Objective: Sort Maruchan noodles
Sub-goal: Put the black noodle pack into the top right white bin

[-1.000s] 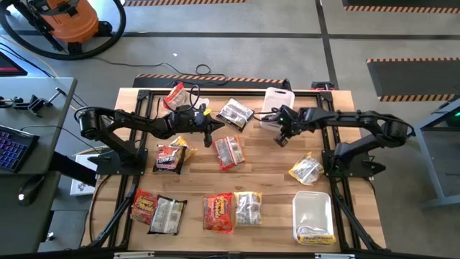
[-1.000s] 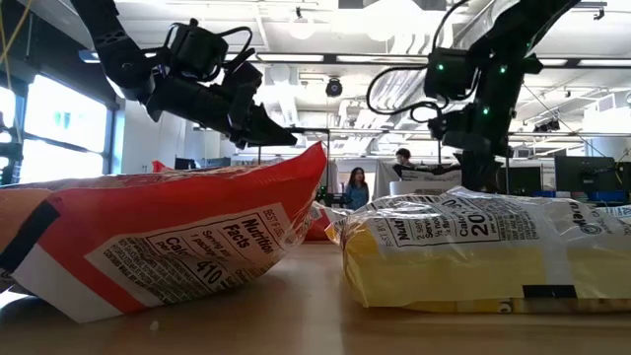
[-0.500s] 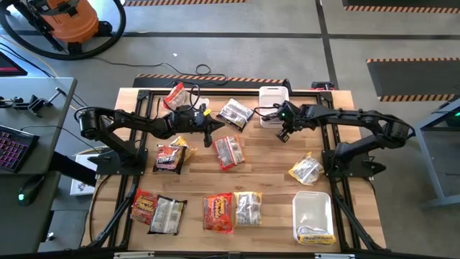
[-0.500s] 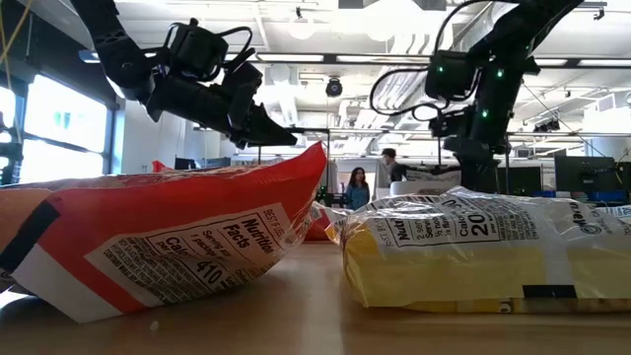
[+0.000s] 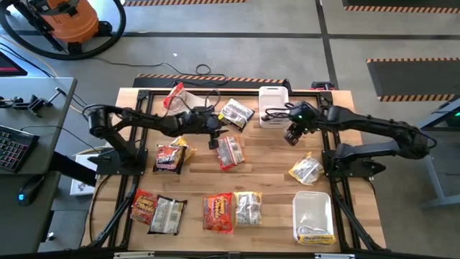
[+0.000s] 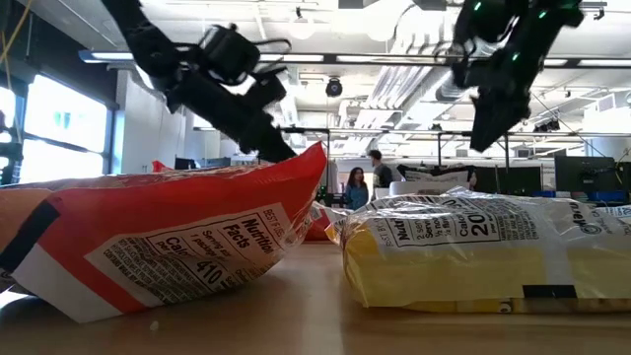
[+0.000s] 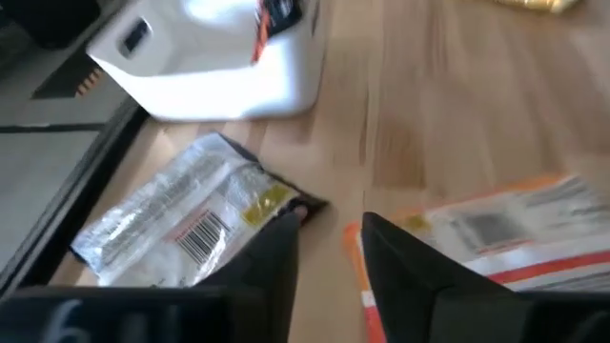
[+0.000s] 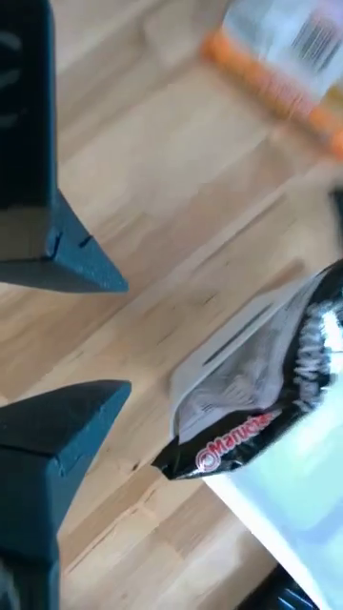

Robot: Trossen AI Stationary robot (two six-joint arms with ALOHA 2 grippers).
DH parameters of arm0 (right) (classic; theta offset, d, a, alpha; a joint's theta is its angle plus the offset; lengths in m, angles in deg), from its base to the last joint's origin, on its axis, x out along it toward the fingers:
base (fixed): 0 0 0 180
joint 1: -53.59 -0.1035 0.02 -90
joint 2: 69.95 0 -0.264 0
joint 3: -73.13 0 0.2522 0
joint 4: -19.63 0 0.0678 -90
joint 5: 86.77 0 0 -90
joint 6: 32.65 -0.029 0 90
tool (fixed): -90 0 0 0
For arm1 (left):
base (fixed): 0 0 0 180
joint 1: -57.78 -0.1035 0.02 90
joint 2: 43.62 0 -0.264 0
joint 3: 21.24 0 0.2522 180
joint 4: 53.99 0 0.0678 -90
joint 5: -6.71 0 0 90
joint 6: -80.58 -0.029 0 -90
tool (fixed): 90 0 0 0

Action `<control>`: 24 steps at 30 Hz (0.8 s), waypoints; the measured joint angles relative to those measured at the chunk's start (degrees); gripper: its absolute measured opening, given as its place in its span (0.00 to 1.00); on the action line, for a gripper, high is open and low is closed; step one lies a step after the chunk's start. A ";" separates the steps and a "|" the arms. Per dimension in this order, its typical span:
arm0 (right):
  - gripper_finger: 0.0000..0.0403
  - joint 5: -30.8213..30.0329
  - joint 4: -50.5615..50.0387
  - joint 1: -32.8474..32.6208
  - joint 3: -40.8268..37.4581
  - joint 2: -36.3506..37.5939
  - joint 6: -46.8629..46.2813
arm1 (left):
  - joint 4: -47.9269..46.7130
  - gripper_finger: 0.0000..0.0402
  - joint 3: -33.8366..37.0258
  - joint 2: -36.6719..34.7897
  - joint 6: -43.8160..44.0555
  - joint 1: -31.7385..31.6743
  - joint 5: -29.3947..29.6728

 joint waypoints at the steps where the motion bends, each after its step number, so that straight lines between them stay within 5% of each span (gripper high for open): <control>1: 0.37 -0.37 0.05 -0.97 0.00 1.34 -0.77 | -0.93 0.30 -0.84 1.16 -0.92 -0.09 0.02; 10: 0.39 -2.69 0.07 -8.49 0.02 7.38 -6.07 | -9.57 0.42 -11.84 12.33 -7.69 -0.49 6.70; 24: 0.39 -5.32 0.79 -13.11 0.02 7.39 -6.97 | -14.07 0.43 -16.92 18.64 -12.00 -3.42 8.50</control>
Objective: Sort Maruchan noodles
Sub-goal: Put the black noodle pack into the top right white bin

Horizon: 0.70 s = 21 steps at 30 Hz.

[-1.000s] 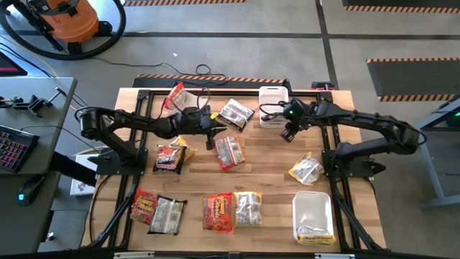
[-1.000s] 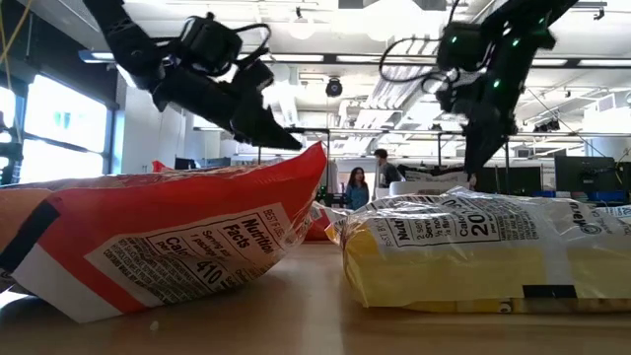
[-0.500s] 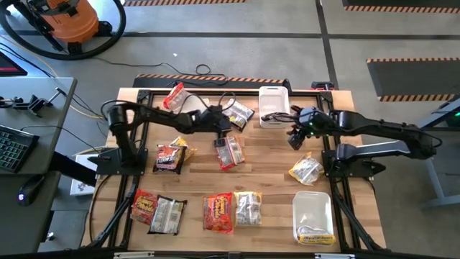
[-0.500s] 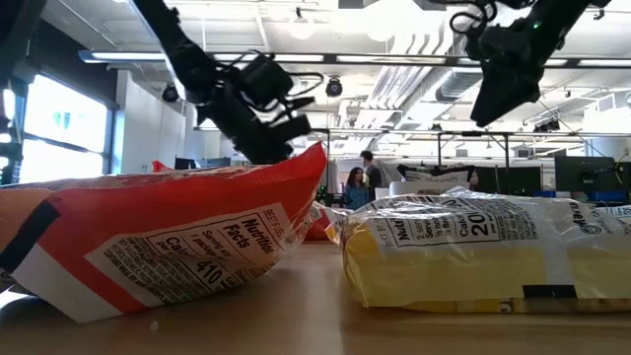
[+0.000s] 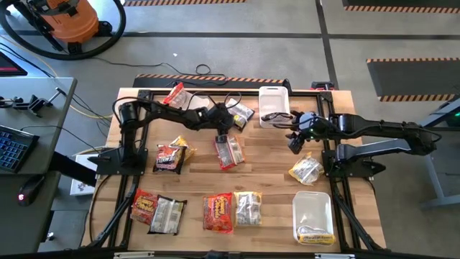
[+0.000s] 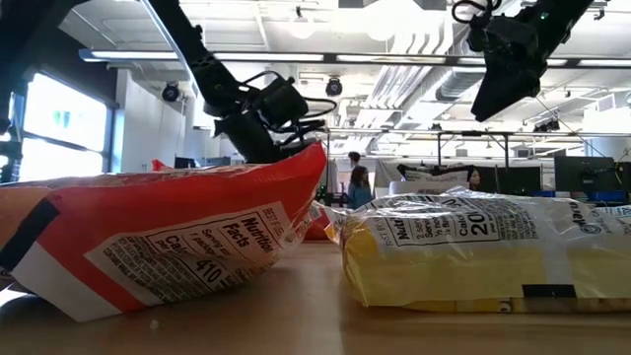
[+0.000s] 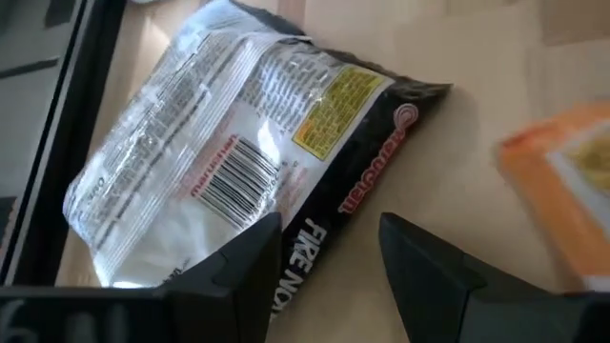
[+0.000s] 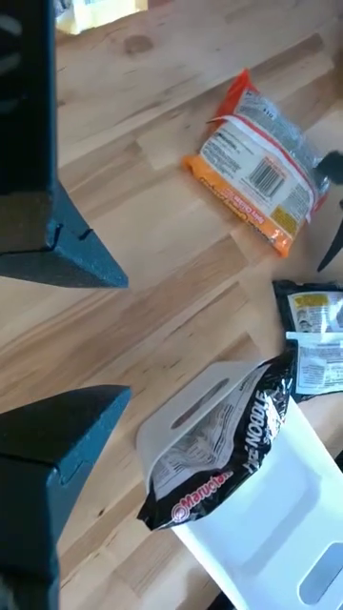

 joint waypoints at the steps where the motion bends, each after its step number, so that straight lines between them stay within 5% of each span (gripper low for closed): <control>1: 0.39 0.01 0.07 0.00 0.00 -0.01 -0.05 | -0.01 0.43 -0.07 0.08 0.02 -0.06 0.04; 8: 0.39 0.03 0.53 0.00 0.00 -0.02 -0.05 | -0.28 0.37 -0.55 -0.03 -0.22 -0.03 0.92; 18: 0.39 0.09 0.79 0.00 0.00 -0.02 -0.07 | -1.30 0.04 -0.55 -0.03 -3.53 -0.68 1.64; 21: 0.39 0.12 0.79 0.00 0.00 -0.02 -0.05 | -2.65 0.01 -0.55 -0.16 -5.35 -0.88 1.64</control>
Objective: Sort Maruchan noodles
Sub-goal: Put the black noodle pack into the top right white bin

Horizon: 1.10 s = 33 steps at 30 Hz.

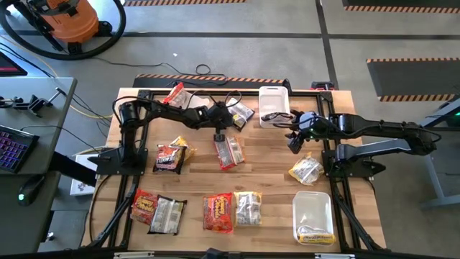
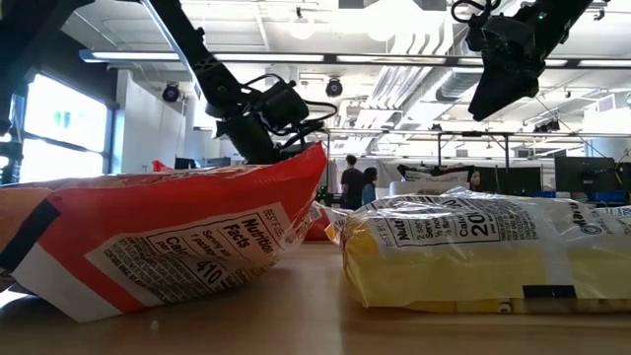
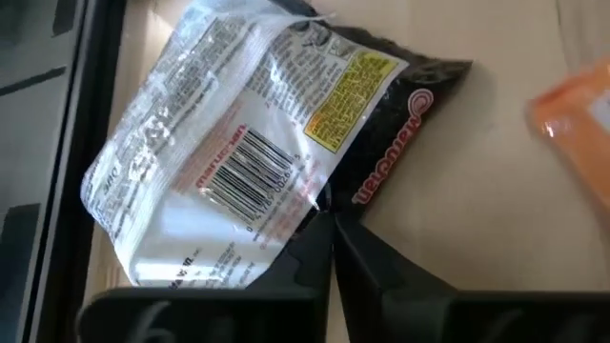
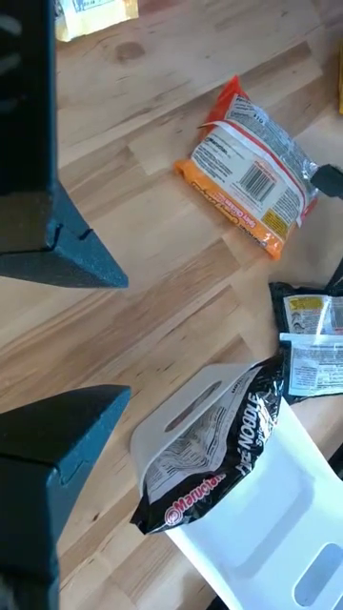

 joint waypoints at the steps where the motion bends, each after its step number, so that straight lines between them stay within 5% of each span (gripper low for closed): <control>1: 0.39 0.00 0.00 0.00 0.00 0.00 0.00 | -1.22 0.01 0.02 -0.48 -0.44 -0.21 -0.03; 8: 0.39 0.09 0.00 0.00 0.00 0.00 0.32 | -6.39 0.00 0.09 -5.05 0.67 -2.78 -5.94; 13: 0.39 0.09 -0.01 0.00 0.00 0.00 1.03 | -6.99 0.02 -0.01 -6.12 3.11 -6.15 -4.48; 26: 0.39 -0.04 0.00 0.00 0.00 0.00 1.16 | -10.15 0.34 0.04 -5.46 -0.49 -8.41 -6.51; 33: 0.39 -0.07 0.00 0.00 0.00 0.00 1.14 | -10.17 0.38 0.04 -5.45 -5.33 -8.41 -6.60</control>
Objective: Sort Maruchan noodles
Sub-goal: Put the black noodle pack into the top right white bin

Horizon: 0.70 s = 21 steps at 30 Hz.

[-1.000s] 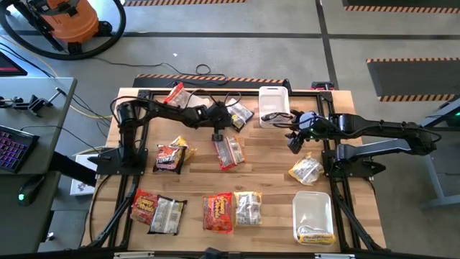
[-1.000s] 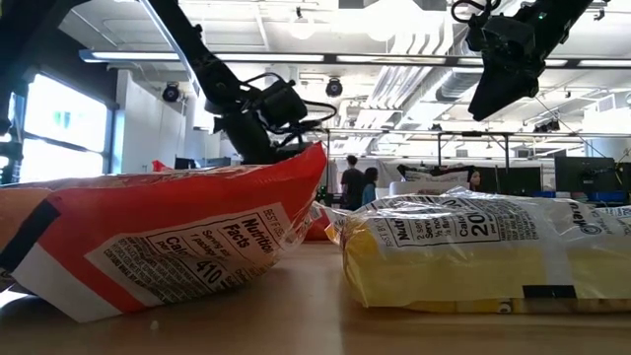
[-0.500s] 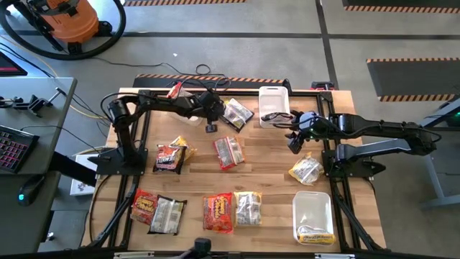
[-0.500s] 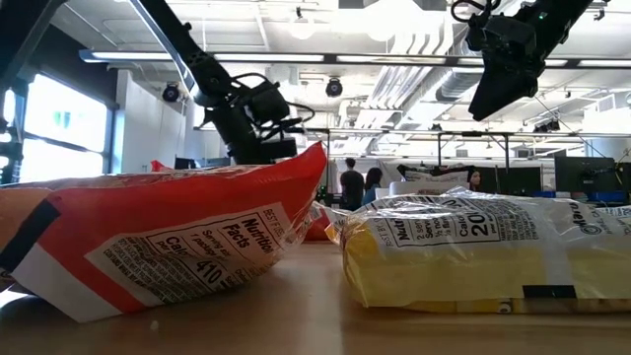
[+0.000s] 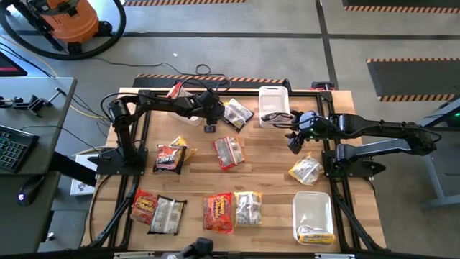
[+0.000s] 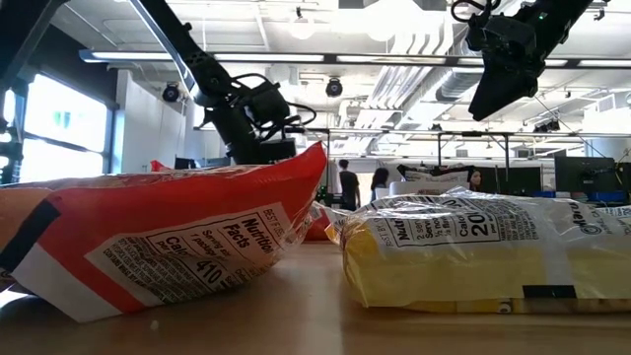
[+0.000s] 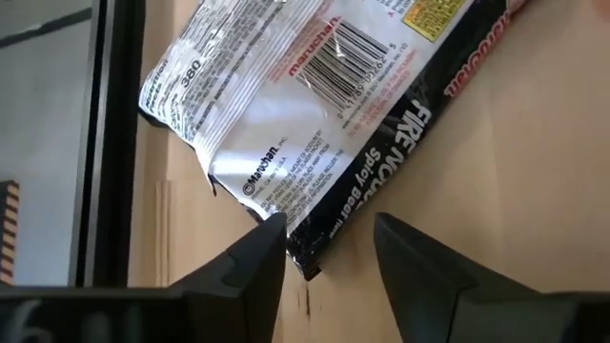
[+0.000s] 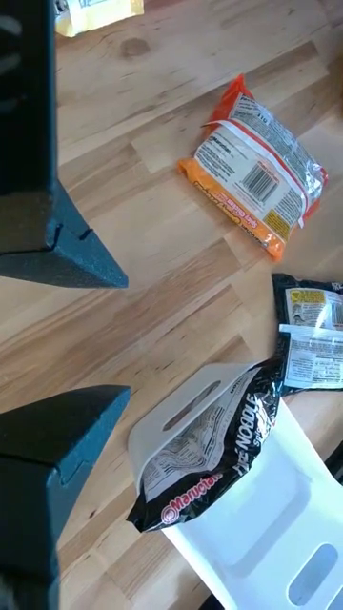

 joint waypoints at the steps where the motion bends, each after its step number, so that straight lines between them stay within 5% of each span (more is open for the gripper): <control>1: 0.39 0.01 0.00 0.00 0.00 0.00 0.00 | 0.01 0.38 0.00 -0.01 -0.46 0.00 0.05; 6: 0.39 0.00 0.00 0.00 0.00 0.00 0.00 | -0.86 0.38 -0.88 -1.90 -0.25 1.00 0.11; 11: 0.39 -0.02 0.05 0.00 0.00 -0.01 0.68 | -3.30 0.37 -3.96 -3.01 3.17 1.61 -5.85; 21: 0.39 -0.02 0.54 0.00 0.00 -0.02 1.57 | -6.75 0.10 -5.08 -2.31 4.63 -2.96 -10.29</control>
